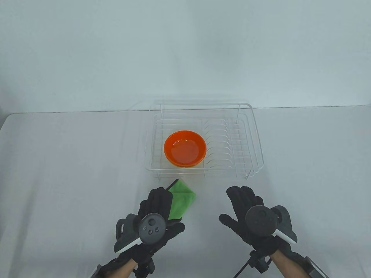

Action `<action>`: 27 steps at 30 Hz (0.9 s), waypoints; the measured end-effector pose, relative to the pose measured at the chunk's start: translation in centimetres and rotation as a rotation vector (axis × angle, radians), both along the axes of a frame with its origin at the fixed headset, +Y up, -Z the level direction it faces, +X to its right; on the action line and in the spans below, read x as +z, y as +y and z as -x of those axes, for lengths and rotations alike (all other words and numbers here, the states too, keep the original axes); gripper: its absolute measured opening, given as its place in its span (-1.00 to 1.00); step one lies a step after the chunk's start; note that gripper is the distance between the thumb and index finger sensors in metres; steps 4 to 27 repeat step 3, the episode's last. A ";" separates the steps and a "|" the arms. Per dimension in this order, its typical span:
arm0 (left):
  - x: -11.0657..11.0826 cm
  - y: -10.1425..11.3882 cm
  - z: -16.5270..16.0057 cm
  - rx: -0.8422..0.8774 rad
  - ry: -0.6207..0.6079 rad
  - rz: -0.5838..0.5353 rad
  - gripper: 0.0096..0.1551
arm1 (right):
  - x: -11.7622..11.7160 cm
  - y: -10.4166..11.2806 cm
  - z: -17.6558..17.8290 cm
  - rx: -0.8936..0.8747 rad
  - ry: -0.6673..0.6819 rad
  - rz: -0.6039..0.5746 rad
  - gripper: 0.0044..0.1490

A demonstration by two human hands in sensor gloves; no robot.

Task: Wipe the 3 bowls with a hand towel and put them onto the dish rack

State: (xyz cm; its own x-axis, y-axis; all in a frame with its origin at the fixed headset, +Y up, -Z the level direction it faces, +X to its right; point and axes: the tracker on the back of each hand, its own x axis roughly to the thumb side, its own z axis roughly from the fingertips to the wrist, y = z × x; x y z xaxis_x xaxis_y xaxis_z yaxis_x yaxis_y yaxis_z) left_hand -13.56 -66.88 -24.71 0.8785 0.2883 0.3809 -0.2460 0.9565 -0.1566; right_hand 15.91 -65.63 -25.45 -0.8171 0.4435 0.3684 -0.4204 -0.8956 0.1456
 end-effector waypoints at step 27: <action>-0.1 -0.1 0.0 0.003 -0.001 0.009 0.13 | -0.1 -0.1 0.1 0.002 0.001 0.008 0.13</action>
